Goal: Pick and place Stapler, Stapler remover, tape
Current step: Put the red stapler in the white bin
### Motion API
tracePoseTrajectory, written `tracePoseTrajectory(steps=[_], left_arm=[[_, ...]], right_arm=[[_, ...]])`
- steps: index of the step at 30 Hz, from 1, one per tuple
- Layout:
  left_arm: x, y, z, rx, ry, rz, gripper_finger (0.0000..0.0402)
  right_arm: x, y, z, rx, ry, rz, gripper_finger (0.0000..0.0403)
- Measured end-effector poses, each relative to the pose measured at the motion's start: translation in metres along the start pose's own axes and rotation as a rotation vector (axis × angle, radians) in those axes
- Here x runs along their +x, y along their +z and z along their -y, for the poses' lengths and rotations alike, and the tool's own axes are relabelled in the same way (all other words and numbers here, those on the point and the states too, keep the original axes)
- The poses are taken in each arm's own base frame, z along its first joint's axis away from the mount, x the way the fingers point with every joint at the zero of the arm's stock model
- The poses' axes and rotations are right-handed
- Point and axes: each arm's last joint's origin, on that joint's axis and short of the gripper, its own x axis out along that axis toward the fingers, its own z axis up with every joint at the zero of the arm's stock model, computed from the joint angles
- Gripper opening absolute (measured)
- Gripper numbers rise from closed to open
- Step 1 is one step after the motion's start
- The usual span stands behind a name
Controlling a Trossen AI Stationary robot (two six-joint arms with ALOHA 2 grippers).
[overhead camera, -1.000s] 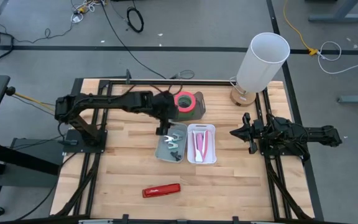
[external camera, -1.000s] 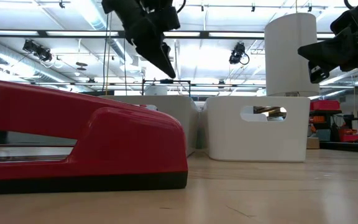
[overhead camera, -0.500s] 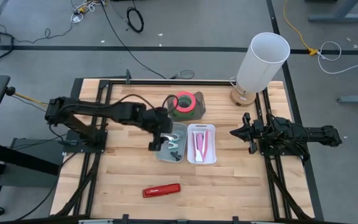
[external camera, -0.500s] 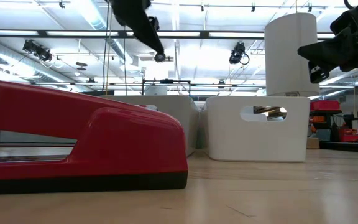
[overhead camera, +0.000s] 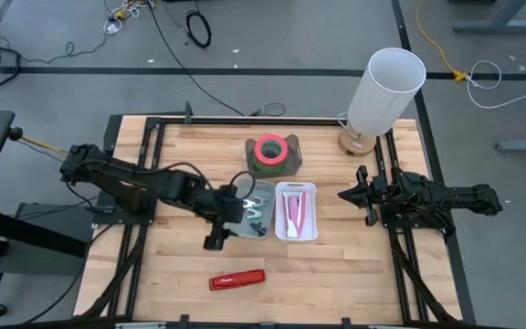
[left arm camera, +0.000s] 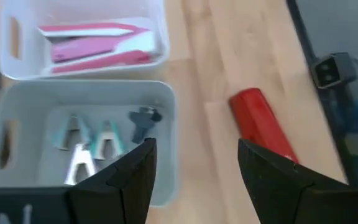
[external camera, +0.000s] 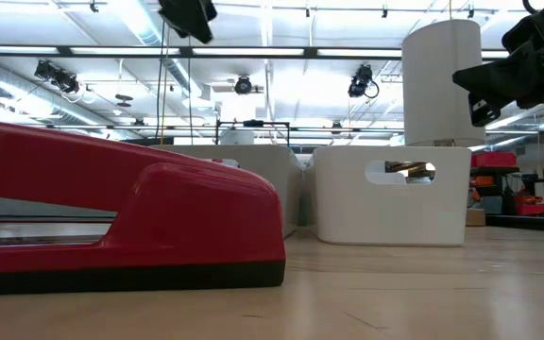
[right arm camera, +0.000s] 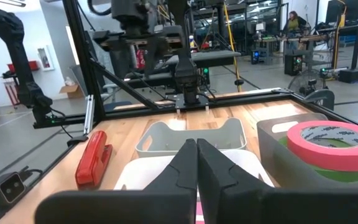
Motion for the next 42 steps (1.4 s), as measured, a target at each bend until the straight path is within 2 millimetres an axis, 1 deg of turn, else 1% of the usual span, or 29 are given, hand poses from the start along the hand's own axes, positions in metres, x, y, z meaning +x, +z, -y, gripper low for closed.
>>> tracePoseTrajectory(steps=[14, 21, 25, 28, 32, 35, 39, 42], left_arm=[[-0.002, -0.01, 0.05, 0.116, -0.083, -0.02, 0.0227], [0.006, -0.019, 0.078, 0.165, -0.133, -0.074, 0.0227], [0.008, -0.023, 0.091, 0.151, -0.167, -0.084, 0.0227], [0.007, -0.024, 0.096, 0.083, -0.176, -0.084, 0.0227], [0.01, -0.026, 0.096, -0.103, -0.156, -0.125, 0.0227], [0.021, -0.028, 0.098, -0.188, -0.135, -0.168, 0.0227], [0.04, -0.032, 0.102, -0.206, -0.112, -0.223, 0.0228], [0.05, -0.034, 0.106, -0.201, -0.118, -0.253, 0.0242]], right_arm=[[0.0, 0.0, 0.0, 0.0, 0.0, 0.0, 0.0004], [0.0, 0.0, 0.0, 0.0, 0.0, 0.0, 0.0004], [0.0, 0.0, 0.0, 0.0, -0.003, 0.0, 0.0004], [0.0, 0.0, 0.0, 0.0, -0.002, 0.0, 0.0004], [0.0, 0.0, 0.0, 0.0, 0.0, 0.0, 0.0004], [0.0, 0.0, 0.0, 0.0, 0.0, 0.0, 0.0004], [0.0, 0.0, 0.0, 0.0, 0.0, 0.0, 0.0004], [0.0, 0.0, 0.0, 0.0, 0.0, 0.0, 0.0004]])
